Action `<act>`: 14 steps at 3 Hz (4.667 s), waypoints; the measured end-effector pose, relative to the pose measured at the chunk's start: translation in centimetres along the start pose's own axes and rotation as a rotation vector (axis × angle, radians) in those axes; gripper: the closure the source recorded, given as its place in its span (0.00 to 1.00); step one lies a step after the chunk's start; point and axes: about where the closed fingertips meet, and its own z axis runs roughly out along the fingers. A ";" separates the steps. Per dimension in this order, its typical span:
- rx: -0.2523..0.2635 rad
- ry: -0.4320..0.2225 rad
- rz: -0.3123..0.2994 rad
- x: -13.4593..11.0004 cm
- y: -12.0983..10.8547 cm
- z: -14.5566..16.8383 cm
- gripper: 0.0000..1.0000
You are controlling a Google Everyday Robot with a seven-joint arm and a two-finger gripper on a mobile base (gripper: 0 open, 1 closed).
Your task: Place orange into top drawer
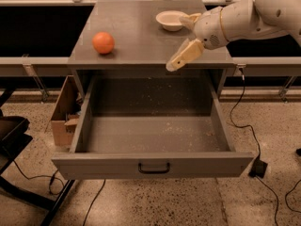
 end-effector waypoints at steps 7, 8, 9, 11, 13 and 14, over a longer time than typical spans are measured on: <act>-0.157 -0.193 0.106 -4.5 -6.9 26.5 0.01; -0.165 -0.183 0.104 -4.8 -6.9 27.5 0.22; -0.183 -0.176 0.102 -5.0 -6.6 28.6 0.45; -0.231 -0.169 0.102 -5.5 -5.3 30.2 1.00; -0.218 -0.113 0.050 -8.0 -5.5 26.9 1.00; -0.171 -0.063 0.014 -10.4 -6.2 21.8 1.00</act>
Offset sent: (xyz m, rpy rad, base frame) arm 0.1216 0.1039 -0.0391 0.1993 0.0500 0.1050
